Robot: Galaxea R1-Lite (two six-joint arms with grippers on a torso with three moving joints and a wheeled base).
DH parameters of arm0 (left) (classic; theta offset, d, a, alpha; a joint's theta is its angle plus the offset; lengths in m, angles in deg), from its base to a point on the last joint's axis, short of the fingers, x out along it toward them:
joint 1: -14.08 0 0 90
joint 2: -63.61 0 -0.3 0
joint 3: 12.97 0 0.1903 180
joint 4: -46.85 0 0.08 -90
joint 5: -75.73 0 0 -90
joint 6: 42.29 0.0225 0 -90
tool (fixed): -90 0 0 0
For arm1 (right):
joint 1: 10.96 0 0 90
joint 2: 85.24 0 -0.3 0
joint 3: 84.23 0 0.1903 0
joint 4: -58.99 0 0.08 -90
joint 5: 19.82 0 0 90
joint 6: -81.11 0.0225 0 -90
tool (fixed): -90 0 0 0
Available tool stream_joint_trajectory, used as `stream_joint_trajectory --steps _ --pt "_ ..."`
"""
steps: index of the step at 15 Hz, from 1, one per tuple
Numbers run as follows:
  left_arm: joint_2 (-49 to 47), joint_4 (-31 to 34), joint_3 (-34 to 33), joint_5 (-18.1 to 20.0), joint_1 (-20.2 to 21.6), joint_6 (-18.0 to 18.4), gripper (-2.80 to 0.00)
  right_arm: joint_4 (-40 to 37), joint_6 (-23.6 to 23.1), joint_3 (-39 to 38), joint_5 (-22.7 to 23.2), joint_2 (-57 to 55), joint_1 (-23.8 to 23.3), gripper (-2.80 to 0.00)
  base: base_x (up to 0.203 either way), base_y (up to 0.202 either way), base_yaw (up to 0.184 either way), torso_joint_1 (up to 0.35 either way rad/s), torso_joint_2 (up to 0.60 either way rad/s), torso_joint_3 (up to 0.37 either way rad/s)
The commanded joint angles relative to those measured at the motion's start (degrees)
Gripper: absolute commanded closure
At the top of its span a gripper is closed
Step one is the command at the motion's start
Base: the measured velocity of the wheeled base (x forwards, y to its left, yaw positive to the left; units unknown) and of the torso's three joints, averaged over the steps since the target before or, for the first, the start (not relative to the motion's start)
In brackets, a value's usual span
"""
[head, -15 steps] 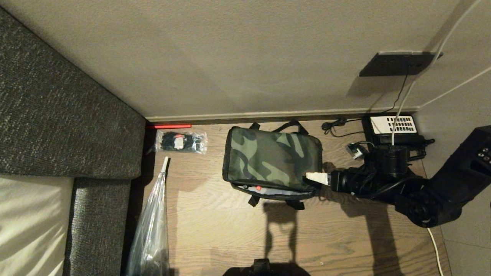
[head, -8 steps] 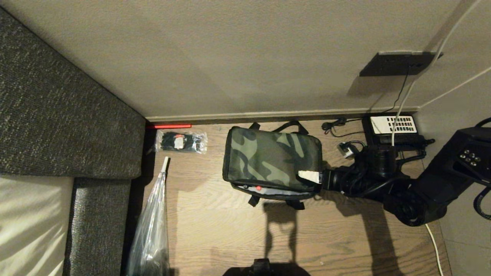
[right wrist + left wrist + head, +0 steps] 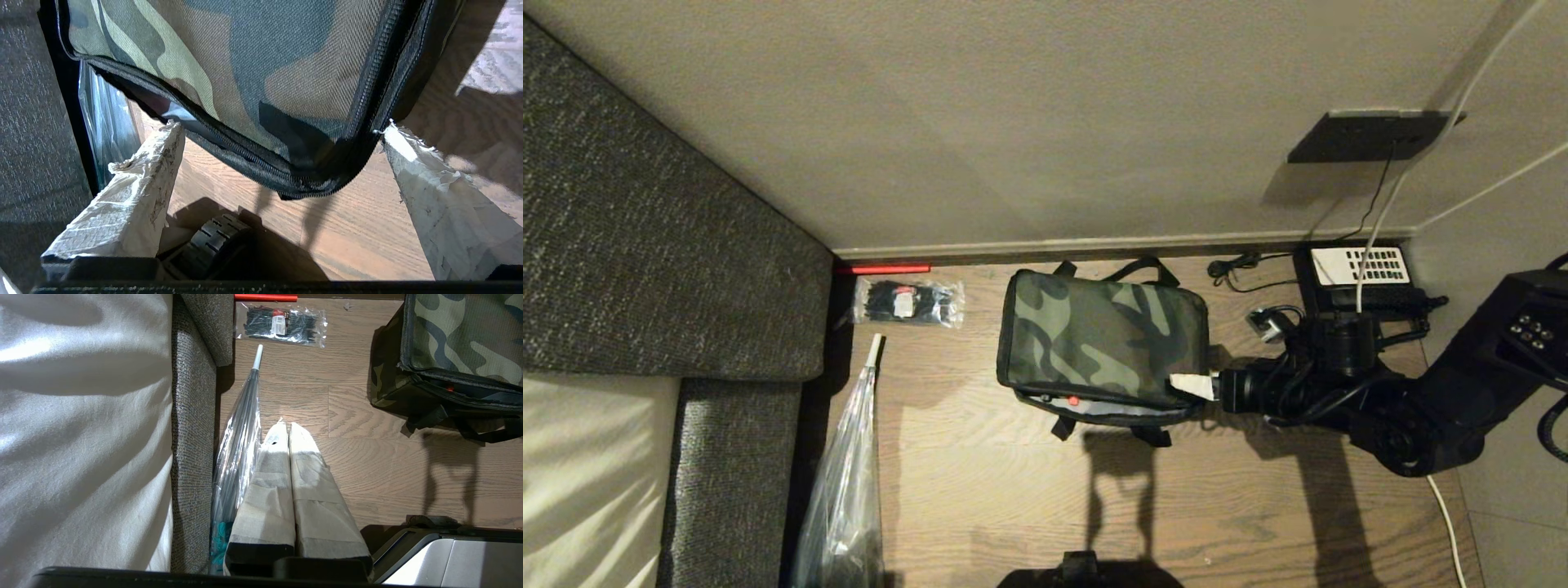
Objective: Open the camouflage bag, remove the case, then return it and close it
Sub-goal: Open the top of the storage box
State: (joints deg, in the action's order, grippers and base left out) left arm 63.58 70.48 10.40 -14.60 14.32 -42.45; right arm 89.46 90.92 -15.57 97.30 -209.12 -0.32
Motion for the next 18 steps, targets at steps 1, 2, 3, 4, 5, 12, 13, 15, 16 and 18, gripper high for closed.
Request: stream_joint_trajectory --steps 1,2,3,4,5,12,13,15,16,18 --pt "0.1 0.0 -0.2 0.0 0.0 0.0 0.0 0.4 0.3 0.5 0.2 -0.8 0.8 -2.8 0.0 0.0 0.0 0.0 0.0 0.0" --pt "0.1 0.0 -0.2 0.0 0.0 0.0 0.0 0.4 0.2 0.6 0.2 -1.0 1.1 -2.8 0.0 0.0 0.0 0.0 0.0 0.0" --pt "0.0 0.0 -0.2 0.0 0.0 0.0 0.0 0.6 0.1 0.8 0.1 -1.5 1.8 -2.8 0.0 0.0 0.0 0.0 0.0 0.0" --pt "0.1 0.0 -0.2 0.0 0.0 0.0 0.0 0.4 0.3 1.1 0.1 -1.8 2.2 -2.8 0.0 0.0 0.0 0.0 0.0 0.0" --pt "0.0 0.0 -0.2 0.0 0.0 0.0 0.0 0.3 0.8 1.4 0.1 -2.0 2.7 -2.8 0.0 0.0 0.0 0.0 0.0 0.0" --pt "0.0 0.0 -0.2 0.0 0.0 0.0 0.0 0.7 13.3 4.4 0.1 1.6 2.9 -2.8 0.0 0.0 0.0 0.0 0.0 0.0" --pt "0.0 0.0 -0.2 0.0 0.0 0.0 0.0 0.7 15.7 4.7 0.1 2.8 2.9 -2.8 0.0 0.0 0.0 0.0 0.0 0.0" --pt "0.0 0.0 -0.2 0.0 0.0 0.0 0.0 0.5 21.4 5.9 0.2 5.7 2.7 -2.8 0.0 0.0 0.0 0.0 0.0 0.0" --pt "0.0 0.0 -0.2 0.0 0.0 0.0 0.0 0.2 25.6 6.9 0.2 7.6 2.5 -2.8 0.0 0.0 0.0 0.0 0.0 0.0" --pt "0.0 0.0 -0.2 0.0 0.0 0.0 0.0 -0.1 31.1 8.6 0.1 9.9 2.2 -2.8 0.0 0.0 0.0 0.0 0.0 0.0"
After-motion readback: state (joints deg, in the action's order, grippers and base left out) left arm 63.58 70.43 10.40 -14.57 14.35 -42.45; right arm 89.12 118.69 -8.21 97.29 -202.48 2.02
